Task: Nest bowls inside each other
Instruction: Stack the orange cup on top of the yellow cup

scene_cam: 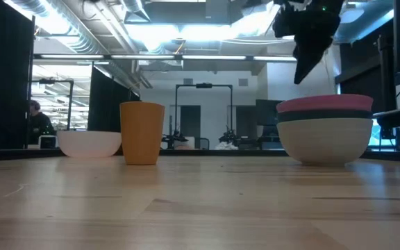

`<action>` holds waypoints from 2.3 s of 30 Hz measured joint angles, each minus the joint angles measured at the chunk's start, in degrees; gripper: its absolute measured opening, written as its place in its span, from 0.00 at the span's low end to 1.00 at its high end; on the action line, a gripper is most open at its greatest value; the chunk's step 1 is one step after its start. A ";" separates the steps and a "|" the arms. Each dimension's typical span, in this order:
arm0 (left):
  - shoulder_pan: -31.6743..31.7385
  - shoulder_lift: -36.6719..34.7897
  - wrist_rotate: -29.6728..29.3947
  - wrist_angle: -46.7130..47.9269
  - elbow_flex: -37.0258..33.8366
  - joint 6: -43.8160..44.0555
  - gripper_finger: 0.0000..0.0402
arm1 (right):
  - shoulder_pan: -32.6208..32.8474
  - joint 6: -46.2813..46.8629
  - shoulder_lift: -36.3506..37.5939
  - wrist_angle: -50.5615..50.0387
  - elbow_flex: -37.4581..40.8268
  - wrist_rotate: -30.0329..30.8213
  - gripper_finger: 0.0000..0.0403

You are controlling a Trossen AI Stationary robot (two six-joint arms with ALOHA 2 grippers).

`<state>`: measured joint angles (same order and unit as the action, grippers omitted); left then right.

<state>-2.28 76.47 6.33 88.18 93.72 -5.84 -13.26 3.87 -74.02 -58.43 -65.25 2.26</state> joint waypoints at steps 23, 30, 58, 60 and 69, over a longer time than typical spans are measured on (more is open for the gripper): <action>-36.55 2.83 8.05 -24.36 -24.62 32.67 0.33 | 4.98 -2.90 0.02 1.84 0.02 2.75 0.46; -38.73 7.36 8.52 -27.32 -24.64 35.32 0.33 | 5.00 -2.90 0.02 1.90 0.05 2.75 0.46; -39.29 20.52 7.95 -34.65 -26.78 35.24 0.18 | 5.00 -2.92 0.04 1.25 0.09 2.72 0.46; -36.33 19.59 7.13 -32.52 -25.37 34.07 0.13 | 5.00 -2.91 0.04 1.39 0.09 2.53 0.46; -19.09 13.82 2.13 -19.35 -16.85 26.96 0.06 | 5.00 -2.83 0.04 2.13 0.09 1.60 0.46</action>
<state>-21.38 90.29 8.46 68.83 76.87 21.12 -8.25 1.04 -73.97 -56.30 -65.17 3.86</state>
